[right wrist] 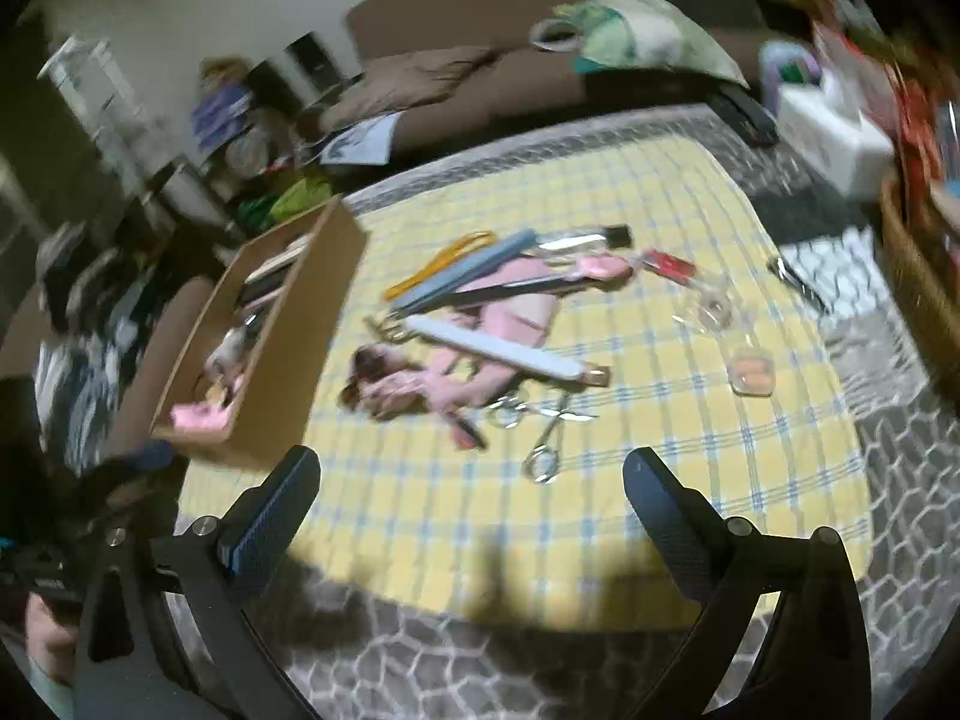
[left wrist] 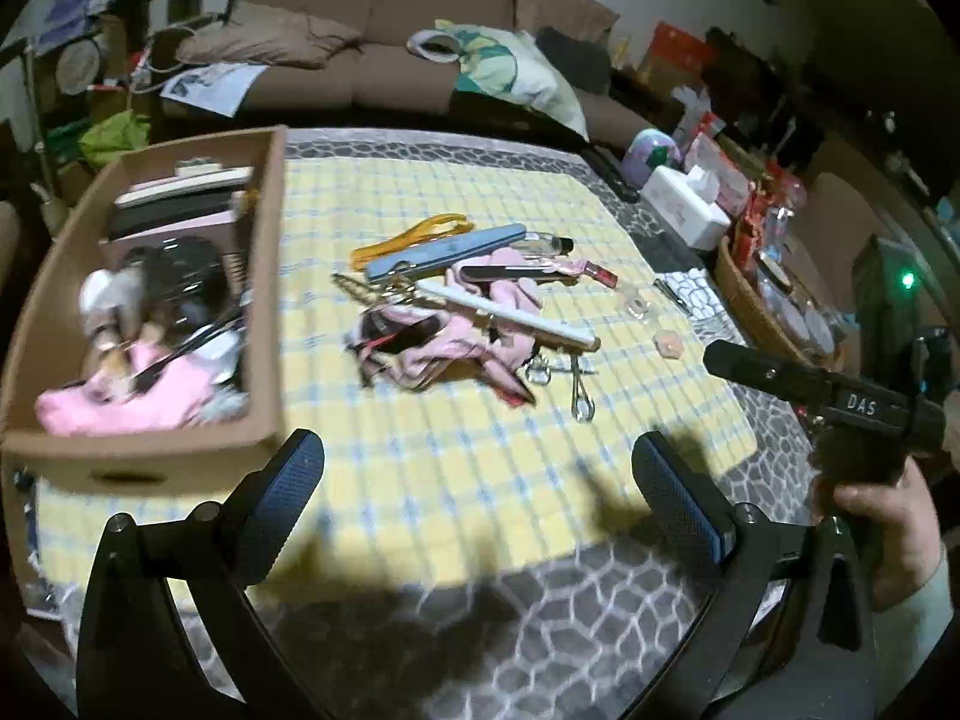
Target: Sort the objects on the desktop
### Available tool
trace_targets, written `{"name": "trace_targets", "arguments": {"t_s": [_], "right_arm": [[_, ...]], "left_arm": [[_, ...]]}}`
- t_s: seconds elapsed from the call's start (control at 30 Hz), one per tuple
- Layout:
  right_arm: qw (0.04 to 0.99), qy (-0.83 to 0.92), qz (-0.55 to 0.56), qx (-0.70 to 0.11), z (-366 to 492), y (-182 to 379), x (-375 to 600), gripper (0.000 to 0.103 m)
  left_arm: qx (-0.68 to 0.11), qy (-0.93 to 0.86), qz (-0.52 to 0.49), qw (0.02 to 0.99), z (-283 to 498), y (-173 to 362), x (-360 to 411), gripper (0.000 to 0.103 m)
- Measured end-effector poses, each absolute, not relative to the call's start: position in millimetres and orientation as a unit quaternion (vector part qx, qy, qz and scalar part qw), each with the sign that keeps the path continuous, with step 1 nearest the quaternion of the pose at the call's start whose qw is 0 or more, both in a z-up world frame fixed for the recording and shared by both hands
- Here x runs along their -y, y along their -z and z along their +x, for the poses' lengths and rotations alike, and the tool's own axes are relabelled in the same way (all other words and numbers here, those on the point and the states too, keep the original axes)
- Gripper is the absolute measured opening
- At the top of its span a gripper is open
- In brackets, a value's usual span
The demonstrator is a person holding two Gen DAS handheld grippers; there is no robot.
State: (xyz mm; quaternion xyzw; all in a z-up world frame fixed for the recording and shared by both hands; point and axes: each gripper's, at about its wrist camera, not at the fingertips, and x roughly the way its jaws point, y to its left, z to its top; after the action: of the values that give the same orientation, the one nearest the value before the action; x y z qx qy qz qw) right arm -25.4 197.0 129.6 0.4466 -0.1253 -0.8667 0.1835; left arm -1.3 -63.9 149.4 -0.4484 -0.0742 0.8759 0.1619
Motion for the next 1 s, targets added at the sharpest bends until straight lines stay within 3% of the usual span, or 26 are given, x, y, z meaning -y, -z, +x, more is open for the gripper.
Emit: {"name": "trace_targets", "arguments": {"t_s": [0.3,0.37,0.5,0.67,0.77,0.9,1.0], "right_arm": [[0.184,0.822,0.473,0.257,-89.2,-72.8,-230.3,0.102],[0.188,0.812,0.483,0.267,-101.3,-62.0,-230.8,0.098],[0.210,0.791,0.495,0.293,-117.4,-46.3,-226.8,0.080],[0.218,0.773,0.507,0.312,-130.2,-32.7,-223.1,0.072],[0.219,0.766,0.510,0.324,-131.3,-28.3,-225.2,0.070],[0.213,0.765,0.516,0.320,-133.4,-23.3,-225.1,0.070],[0.213,0.762,0.521,0.320,-134.2,-17.3,-225.2,0.061]], "left_arm": [[0.083,-0.862,-0.474,0.158,-92.8,-106.9,32.7,0.103],[0.090,-0.861,-0.478,0.149,-111.7,-100.0,32.1,0.103],[0.106,-0.857,-0.483,0.147,-144.9,-84.8,31.8,0.103],[0.157,-0.842,-0.495,0.150,-182.9,-67.9,37.7,0.099],[0.150,-0.838,-0.504,0.148,-194.5,-60.2,36.7,0.084],[0.124,-0.832,-0.522,0.139,-200.5,-43.2,34.9,0.084],[0.125,-0.834,-0.518,0.141,-199.2,-40.3,35.6,0.083]]}}
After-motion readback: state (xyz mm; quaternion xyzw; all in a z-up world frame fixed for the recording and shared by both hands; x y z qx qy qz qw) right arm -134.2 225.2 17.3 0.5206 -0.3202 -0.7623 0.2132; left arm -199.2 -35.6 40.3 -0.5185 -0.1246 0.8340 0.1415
